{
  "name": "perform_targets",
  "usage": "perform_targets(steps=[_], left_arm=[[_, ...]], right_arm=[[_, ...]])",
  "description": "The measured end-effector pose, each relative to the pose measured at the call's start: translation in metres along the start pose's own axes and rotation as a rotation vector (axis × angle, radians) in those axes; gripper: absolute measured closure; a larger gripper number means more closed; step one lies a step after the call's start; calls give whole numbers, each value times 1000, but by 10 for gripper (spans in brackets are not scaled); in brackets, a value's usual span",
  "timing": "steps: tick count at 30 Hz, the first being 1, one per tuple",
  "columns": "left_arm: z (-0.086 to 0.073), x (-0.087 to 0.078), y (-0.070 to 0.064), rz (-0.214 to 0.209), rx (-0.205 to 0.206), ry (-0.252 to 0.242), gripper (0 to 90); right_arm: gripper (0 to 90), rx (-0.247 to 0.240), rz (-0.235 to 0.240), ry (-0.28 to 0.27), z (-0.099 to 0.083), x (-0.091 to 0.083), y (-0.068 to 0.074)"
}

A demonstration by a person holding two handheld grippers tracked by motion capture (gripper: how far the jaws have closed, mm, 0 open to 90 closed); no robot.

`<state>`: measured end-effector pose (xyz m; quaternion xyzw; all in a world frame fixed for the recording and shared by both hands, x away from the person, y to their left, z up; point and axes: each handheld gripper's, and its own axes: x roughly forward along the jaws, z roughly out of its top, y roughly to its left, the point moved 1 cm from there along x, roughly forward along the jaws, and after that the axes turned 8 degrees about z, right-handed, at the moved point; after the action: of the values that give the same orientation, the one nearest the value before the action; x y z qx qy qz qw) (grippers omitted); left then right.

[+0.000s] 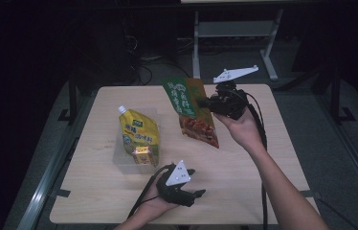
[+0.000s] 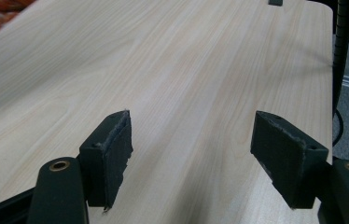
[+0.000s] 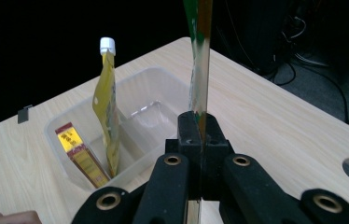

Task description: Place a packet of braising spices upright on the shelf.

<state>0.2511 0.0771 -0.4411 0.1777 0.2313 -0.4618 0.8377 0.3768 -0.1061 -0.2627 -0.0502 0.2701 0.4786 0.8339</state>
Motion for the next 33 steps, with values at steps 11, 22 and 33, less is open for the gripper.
perform_targets(steps=[11, 22, 33], left_arm=[[-2, -1, 1, -3, -27, 5, 280], [-3, -4, 4, 9, -9, 11, 279], [-3, -3, 4, 1, -11, 9, 278]], right_arm=[[900, -31, 39, -12, 23, 18, 5], [900, -46, 61, -23, 35, 32, 6], [900, -76, 89, -49, 52, 49, 11]])
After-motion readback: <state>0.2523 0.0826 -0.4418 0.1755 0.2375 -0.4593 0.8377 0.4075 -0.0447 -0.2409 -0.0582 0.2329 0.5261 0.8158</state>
